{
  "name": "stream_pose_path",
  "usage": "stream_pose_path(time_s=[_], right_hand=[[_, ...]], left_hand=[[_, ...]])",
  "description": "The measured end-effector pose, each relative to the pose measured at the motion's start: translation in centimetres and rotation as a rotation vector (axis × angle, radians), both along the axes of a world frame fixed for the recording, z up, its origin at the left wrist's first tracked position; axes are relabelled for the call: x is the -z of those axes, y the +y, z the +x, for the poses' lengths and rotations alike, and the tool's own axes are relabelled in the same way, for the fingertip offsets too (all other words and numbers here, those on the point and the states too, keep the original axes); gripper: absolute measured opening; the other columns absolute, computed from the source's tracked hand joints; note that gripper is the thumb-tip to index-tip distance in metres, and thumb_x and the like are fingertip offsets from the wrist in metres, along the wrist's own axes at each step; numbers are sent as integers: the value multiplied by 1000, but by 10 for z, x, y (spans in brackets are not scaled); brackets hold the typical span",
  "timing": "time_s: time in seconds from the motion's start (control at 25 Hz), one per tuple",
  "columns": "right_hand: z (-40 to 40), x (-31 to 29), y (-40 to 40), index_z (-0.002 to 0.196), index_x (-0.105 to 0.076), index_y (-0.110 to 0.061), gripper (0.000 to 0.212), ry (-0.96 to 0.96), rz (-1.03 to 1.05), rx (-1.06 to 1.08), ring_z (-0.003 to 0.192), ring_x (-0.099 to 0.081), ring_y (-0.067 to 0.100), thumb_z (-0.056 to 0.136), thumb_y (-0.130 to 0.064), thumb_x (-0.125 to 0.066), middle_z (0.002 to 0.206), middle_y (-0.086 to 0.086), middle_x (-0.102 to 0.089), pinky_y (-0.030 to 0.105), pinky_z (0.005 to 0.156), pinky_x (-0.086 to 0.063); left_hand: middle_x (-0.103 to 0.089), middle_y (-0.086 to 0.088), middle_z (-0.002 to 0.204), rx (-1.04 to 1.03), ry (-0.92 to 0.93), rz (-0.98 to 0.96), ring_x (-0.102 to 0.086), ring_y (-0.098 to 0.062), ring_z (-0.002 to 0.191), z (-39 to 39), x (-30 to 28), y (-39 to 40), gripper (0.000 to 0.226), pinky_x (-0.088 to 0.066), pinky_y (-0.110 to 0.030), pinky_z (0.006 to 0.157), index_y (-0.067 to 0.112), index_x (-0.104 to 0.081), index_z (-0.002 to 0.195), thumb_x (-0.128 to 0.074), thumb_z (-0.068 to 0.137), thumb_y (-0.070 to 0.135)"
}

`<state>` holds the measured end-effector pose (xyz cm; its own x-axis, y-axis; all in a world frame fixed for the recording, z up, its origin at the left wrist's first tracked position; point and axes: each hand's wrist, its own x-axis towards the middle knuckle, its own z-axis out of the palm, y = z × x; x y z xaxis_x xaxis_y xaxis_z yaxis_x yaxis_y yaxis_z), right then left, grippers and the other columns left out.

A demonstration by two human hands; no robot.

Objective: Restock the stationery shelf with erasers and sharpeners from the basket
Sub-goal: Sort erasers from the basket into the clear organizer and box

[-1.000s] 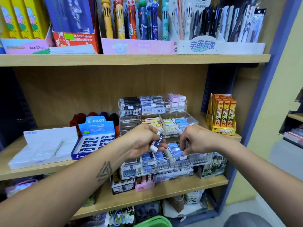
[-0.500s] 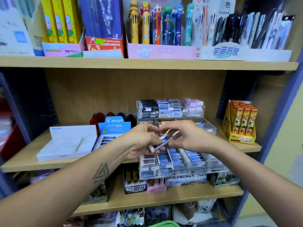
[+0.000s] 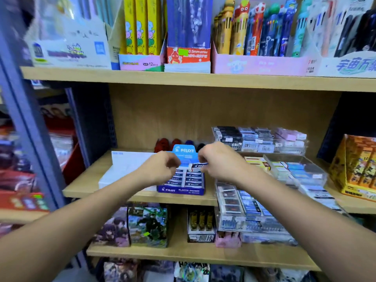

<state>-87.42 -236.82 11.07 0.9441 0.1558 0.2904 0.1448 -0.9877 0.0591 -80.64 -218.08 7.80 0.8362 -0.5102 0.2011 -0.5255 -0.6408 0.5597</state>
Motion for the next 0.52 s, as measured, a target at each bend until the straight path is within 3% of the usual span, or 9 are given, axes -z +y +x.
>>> stream_pose_path(time_s=[0.08,0.16,0.32,0.52], right_hand=[[8,2,13,95,-68,-15,11,42,-118,21,93,-66,34,85,-13,-68,98,13,-66,34,73,-52],[11,4,25,102,-67,-10,20,116,-239,21,92,-66,34,86,-2,-59,101,14,-65,33,69,-48],[18,6,33,101,-66,-9,21,181,-299,24,90,-66,33,86,3,-56,101,14,-66,35,69,-49],[39,14,35,105,-65,-7,22,160,-153,89,92,-65,35,88,2,-56,105,16,-63,37,75,-53]], left_hand=[[-66,-3,126,113,-213,340,-61,-24,113,7,13,9,31,-46,-28,93,15,-66,123,-52,96,17],[-63,-4,129,233,-215,491,-59,-27,116,12,26,15,34,-47,-35,95,15,-65,124,-48,97,27],[-57,-5,137,324,-192,595,-56,-28,120,17,40,23,40,-45,-39,100,21,-57,137,-49,99,31],[-58,-4,137,316,-219,623,-56,-26,121,26,35,22,45,-46,-37,100,18,-57,135,-57,94,36]])
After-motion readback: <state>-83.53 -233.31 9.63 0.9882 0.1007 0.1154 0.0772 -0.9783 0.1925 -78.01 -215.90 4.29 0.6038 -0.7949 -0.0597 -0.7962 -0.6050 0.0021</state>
